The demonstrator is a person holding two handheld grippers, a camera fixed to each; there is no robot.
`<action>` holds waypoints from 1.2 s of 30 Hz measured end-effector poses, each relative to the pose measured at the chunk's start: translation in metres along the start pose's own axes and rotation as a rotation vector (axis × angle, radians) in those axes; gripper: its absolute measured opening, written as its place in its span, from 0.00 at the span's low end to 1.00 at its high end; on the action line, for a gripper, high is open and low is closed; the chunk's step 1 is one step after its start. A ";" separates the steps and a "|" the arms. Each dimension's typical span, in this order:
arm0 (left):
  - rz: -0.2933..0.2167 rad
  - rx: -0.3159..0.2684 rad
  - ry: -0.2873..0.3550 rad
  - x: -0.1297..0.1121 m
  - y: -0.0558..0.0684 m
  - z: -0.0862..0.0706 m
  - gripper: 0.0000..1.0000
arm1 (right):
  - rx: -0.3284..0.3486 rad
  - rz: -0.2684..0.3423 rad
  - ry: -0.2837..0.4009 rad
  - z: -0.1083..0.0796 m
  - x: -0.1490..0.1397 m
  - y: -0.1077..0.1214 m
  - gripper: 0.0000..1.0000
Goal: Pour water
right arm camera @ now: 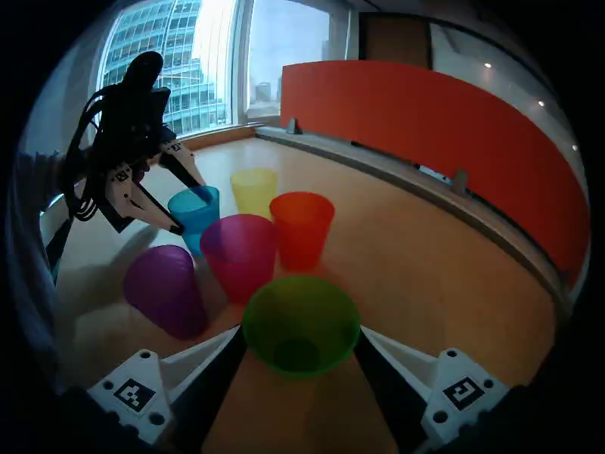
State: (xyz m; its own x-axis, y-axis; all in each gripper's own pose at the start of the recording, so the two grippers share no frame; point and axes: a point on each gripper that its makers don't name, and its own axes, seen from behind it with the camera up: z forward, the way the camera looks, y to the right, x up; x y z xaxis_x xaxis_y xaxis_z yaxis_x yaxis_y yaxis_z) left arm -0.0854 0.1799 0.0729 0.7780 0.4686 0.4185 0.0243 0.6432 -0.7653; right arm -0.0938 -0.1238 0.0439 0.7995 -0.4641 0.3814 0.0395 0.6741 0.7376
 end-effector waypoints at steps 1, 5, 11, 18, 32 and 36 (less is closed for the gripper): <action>-0.001 -0.002 -0.001 0.000 0.001 0.001 0.91 | -0.001 0.000 0.000 0.000 0.000 0.000 0.99; -0.005 -0.010 0.001 0.001 0.003 0.002 0.88 | -0.003 -0.001 0.000 0.000 0.000 0.000 0.99; -0.012 -0.016 0.003 0.002 0.003 0.001 0.87 | 0.000 -0.003 0.002 0.002 0.000 -0.001 0.99; -0.006 -0.011 0.009 0.003 0.003 0.000 0.87 | 0.001 -0.010 0.004 0.004 -0.002 -0.003 0.89; -0.024 -0.004 0.064 0.012 0.006 -0.015 0.86 | -0.014 -0.011 0.051 -0.009 0.014 -0.005 0.89; -0.034 0.007 0.102 0.021 0.006 -0.026 0.86 | -0.026 -0.013 0.076 -0.016 0.025 -0.004 0.89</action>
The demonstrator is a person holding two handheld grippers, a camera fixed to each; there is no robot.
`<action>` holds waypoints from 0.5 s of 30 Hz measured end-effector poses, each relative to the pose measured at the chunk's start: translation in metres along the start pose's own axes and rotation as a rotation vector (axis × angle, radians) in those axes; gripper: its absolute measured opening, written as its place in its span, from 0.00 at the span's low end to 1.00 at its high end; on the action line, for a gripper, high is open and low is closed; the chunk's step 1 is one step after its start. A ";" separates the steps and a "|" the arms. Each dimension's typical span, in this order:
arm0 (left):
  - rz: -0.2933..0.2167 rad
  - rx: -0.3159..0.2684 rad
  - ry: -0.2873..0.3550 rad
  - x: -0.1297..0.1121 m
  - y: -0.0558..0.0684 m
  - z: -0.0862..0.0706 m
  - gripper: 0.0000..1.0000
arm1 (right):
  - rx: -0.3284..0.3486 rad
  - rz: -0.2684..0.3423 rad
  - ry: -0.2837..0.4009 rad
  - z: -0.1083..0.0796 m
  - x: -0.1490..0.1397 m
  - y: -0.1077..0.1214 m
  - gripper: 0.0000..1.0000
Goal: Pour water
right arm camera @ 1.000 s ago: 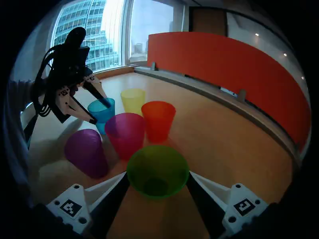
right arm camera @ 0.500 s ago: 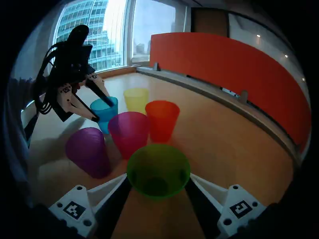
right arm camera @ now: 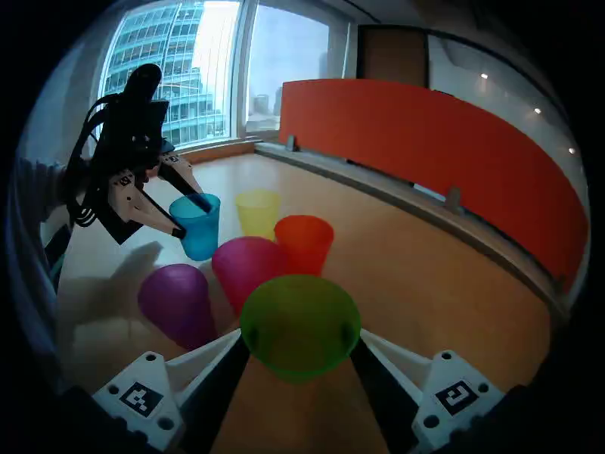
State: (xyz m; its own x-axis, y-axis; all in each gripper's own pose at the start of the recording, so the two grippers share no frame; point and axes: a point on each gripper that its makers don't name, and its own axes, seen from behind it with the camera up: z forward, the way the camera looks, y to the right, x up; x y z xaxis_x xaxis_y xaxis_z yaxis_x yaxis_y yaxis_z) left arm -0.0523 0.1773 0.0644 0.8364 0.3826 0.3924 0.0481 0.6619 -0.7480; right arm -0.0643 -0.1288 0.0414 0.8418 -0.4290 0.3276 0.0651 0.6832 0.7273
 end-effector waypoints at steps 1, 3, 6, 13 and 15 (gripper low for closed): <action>-0.003 0.003 0.011 0.003 0.000 -0.003 0.86 | -0.001 -0.001 0.007 -0.002 0.003 0.000 0.89; -0.009 0.011 0.034 0.009 0.000 -0.009 0.86 | -0.003 -0.004 0.022 -0.005 0.010 -0.001 0.89; -0.012 0.022 0.069 0.018 0.000 -0.019 0.86 | -0.003 -0.004 0.050 -0.012 0.022 -0.004 0.89; -0.005 0.053 0.146 0.039 0.002 -0.042 0.86 | -0.020 -0.004 0.117 -0.026 0.047 -0.009 0.89; -0.004 0.058 0.167 0.045 0.003 -0.048 0.86 | -0.024 -0.006 0.136 -0.029 0.053 -0.011 0.89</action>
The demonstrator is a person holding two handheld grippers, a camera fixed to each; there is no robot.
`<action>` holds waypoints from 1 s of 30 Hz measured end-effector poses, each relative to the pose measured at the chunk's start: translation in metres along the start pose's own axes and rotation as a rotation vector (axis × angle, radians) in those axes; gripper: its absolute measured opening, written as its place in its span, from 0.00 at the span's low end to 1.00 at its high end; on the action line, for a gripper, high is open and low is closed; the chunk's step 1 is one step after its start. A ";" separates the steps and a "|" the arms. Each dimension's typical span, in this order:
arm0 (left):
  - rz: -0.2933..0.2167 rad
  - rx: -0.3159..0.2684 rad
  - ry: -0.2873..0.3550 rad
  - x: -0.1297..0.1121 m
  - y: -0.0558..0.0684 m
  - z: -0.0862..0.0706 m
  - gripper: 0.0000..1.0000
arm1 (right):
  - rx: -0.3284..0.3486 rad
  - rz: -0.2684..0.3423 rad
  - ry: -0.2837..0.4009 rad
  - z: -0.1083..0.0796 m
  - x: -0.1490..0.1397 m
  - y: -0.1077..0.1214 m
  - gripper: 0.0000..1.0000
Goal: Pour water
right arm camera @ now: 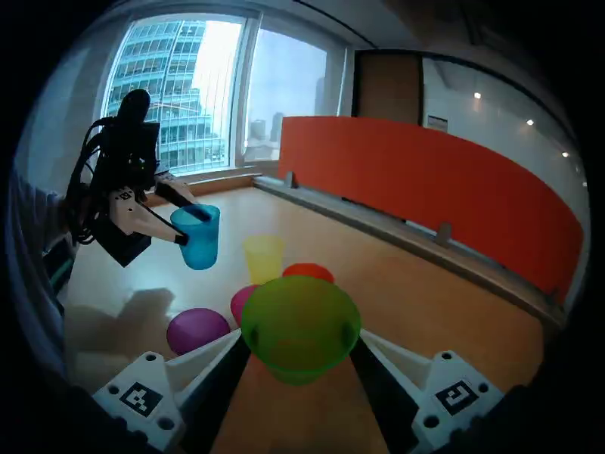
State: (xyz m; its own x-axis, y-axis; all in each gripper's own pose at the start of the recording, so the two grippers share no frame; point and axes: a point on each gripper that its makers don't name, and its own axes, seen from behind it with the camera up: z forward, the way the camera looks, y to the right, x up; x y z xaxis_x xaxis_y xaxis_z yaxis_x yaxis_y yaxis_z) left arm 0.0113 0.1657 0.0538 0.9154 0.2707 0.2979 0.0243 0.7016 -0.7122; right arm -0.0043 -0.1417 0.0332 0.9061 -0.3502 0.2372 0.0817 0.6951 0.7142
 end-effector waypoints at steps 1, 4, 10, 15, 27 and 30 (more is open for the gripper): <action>-0.001 0.001 0.008 0.003 0.001 -0.002 0.86 | -0.001 -0.001 0.010 -0.001 0.004 -0.001 0.89; -0.002 0.006 0.034 0.012 0.002 -0.008 0.86 | -0.006 -0.004 0.045 -0.005 0.017 -0.004 0.89; -0.006 0.014 0.073 0.026 0.004 -0.019 0.86 | -0.008 -0.003 0.115 -0.013 0.041 -0.010 0.89; -0.007 0.014 0.103 0.036 0.007 -0.027 0.86 | -0.011 -0.007 0.160 -0.018 0.056 -0.013 0.90; 0.002 0.025 0.185 0.062 0.007 -0.042 0.86 | -0.003 -0.017 0.240 -0.025 0.081 -0.025 0.90; 0.015 0.024 0.207 0.069 0.009 -0.044 0.86 | -0.004 -0.025 0.246 -0.024 0.083 -0.027 0.89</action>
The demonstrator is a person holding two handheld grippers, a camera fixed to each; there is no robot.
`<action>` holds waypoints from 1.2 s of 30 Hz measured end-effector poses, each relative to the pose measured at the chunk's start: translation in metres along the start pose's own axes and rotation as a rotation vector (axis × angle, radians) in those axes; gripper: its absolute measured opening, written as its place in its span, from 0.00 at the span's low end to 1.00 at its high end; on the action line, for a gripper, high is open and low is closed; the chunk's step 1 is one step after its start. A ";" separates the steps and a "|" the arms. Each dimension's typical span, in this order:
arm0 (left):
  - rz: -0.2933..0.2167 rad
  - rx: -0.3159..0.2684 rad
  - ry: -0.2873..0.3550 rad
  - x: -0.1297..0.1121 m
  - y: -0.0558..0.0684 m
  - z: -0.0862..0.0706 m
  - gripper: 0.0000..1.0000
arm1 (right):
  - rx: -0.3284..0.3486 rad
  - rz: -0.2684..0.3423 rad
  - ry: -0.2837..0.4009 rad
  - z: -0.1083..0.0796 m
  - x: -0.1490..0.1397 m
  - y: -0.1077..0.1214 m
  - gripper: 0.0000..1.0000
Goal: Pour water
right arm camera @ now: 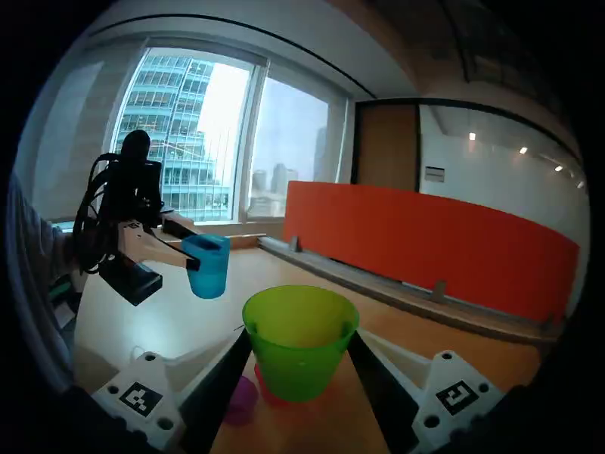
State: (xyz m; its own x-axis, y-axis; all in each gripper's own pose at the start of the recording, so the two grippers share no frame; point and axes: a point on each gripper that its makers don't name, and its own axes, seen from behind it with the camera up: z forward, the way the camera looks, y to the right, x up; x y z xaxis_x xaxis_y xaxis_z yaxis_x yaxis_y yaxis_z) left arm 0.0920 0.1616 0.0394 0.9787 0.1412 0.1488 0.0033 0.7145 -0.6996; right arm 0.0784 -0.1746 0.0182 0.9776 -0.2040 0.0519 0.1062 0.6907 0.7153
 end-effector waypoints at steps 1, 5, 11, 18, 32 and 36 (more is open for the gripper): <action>0.004 -0.001 0.007 0.002 0.001 0.000 0.86 | 0.001 -0.001 0.002 0.000 0.001 -0.001 0.89; 0.016 -0.007 0.030 0.009 0.005 -0.001 0.86 | 0.004 -0.005 0.012 0.002 0.006 -0.003 0.89; 0.030 -0.009 0.054 0.019 0.007 -0.001 0.86 | 0.016 -0.002 0.027 0.003 0.011 -0.009 0.89; 0.083 0.011 0.088 0.031 0.005 -0.004 0.86 | 0.027 -0.007 0.038 0.005 0.015 -0.014 0.89; 0.253 0.071 0.146 0.068 0.000 -0.015 0.86 | 0.086 -0.004 0.062 0.018 0.020 -0.038 0.88; 0.309 0.091 0.160 0.080 0.000 -0.017 0.86 | 0.108 -0.008 0.062 0.023 0.020 -0.049 0.88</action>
State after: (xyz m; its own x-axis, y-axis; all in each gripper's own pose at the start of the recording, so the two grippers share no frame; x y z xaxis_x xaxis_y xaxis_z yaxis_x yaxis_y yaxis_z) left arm 0.1734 0.1608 0.0393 0.9504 0.2559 -0.1768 -0.3092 0.7139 -0.6284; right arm 0.0889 -0.2287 0.0002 0.9865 -0.1638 0.0050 0.0972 0.6096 0.7867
